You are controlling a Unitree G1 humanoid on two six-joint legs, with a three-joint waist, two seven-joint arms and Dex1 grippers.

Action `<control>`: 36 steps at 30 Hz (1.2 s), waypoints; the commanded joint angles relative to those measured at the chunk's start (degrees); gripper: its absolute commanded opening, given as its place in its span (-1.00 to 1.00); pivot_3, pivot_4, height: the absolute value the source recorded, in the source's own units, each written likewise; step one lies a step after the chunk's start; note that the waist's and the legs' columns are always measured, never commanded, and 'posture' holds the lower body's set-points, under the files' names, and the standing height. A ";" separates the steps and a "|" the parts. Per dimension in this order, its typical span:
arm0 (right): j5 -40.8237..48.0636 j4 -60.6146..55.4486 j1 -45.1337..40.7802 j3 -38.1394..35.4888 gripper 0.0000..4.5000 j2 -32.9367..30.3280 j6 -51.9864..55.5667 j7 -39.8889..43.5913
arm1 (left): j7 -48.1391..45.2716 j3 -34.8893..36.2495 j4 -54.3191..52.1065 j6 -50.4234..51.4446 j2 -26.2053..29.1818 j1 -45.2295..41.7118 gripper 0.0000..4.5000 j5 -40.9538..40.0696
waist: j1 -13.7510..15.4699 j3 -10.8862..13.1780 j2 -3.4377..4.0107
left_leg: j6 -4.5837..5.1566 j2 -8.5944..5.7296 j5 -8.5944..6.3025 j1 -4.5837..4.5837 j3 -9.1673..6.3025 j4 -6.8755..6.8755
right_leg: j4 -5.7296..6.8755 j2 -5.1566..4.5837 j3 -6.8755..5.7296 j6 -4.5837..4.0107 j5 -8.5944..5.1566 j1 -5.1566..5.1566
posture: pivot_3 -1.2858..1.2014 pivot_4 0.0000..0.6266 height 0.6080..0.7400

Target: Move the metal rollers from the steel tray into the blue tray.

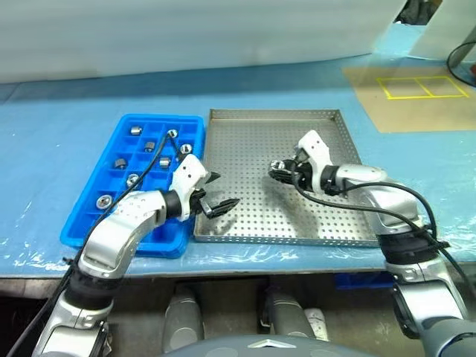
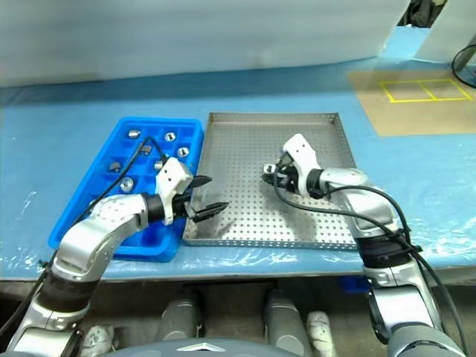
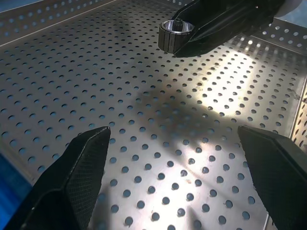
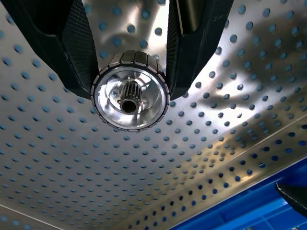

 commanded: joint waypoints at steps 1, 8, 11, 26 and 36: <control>-0.03 2.84 -4.87 2.80 -0.29 2.44 -4.45 3.50 | 3.76 3.30 -8.42 2.85 0.47 3.42 1.00 -1.63 | 0.80 0.01 0.01 | 0.00 0.00 0.00 -0.06 -0.03 -0.01 | 0.00 -0.01 -0.05 -0.01 0.00 -0.04 | 0.13 -0.52 1.00; -1.47 12.32 -12.07 8.61 -0.29 9.18 -11.47 10.38 | 12.05 8.29 -21.19 8.60 -0.72 12.54 1.00 -3.18 | 4.37 0.02 0.00 | -0.01 0.01 0.00 -0.20 -0.20 0.02 | 0.00 -0.07 -0.25 -0.02 -0.01 -0.06 | 0.31 -0.52 1.00; -2.24 16.12 -14.34 10.03 -0.29 11.47 -14.32 13.18 | 15.03 10.23 -25.18 10.21 -1.48 15.93 1.00 -3.65 | 5.76 0.02 0.00 | 0.00 0.02 -0.01 -0.25 -0.26 0.02 | 0.00 -0.07 -0.29 -0.02 -0.02 -0.07 | 0.38 -0.52 1.00; -5.31 17.97 -14.93 16.68 -0.29 16.54 -19.01 22.72 | 20.77 14.27 -33.35 12.81 -2.16 24.76 1.00 -6.68 | 11.89 0.04 0.01 | 0.13 0.02 -0.10 -0.34 -0.37 -0.01 | -0.03 -0.07 -0.32 0.01 -0.04 -0.15 | 0.46 -0.52 1.00; -8.33 13.73 -11.90 20.76 -0.29 16.19 -17.68 22.23 | 19.85 14.16 -32.11 12.95 -0.02 24.31 1.00 -8.85 | 13.05 0.04 0.02 | 0.11 0.02 -0.09 -0.32 -0.37 -0.05 | -0.02 -0.05 -0.26 0.05 -0.05 -0.18 | 0.44 -0.52 1.00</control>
